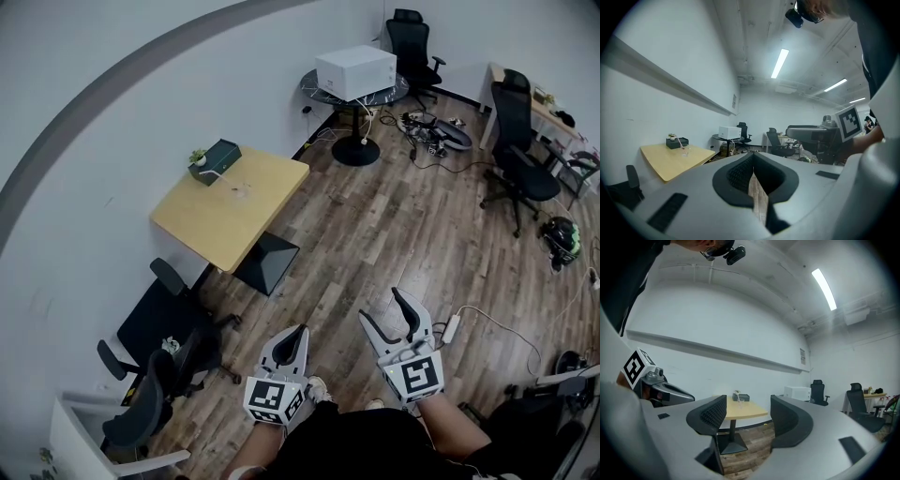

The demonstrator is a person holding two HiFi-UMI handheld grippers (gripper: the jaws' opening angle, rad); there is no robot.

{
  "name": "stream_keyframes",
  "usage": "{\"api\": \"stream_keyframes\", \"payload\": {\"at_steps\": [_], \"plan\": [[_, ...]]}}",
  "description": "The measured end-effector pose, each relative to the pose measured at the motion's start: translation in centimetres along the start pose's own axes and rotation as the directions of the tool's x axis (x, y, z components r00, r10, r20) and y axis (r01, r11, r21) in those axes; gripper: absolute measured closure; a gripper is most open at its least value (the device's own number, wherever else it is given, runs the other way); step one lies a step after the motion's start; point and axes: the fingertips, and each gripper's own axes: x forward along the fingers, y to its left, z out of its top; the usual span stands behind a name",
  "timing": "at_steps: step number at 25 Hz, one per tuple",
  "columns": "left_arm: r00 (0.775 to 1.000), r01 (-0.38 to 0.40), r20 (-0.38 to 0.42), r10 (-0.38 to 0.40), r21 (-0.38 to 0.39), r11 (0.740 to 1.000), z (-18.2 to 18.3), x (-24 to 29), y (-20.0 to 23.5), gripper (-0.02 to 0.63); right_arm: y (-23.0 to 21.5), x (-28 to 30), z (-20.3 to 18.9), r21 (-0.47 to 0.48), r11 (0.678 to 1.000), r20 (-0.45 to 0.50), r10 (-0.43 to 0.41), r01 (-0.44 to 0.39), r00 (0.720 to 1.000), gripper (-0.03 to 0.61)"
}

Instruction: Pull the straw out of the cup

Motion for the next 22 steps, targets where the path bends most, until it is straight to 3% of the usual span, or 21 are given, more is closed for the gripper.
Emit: {"api": "stream_keyframes", "payload": {"at_steps": [6, 22], "plan": [[1.0, -0.006, -0.003, 0.006, -0.011, 1.0, -0.2, 0.6, 2.9, 0.594, 0.3, 3.0, -0.3, -0.001, 1.0, -0.026, -0.02, 0.02, 0.999, 0.224], [1.0, -0.01, 0.0, 0.01, -0.003, 1.0, 0.9, 1.0, 13.5, 0.595, 4.7, 13.3, -0.1, 0.027, 1.0, -0.031, -0.015, 0.016, 0.999, 0.204]]}}
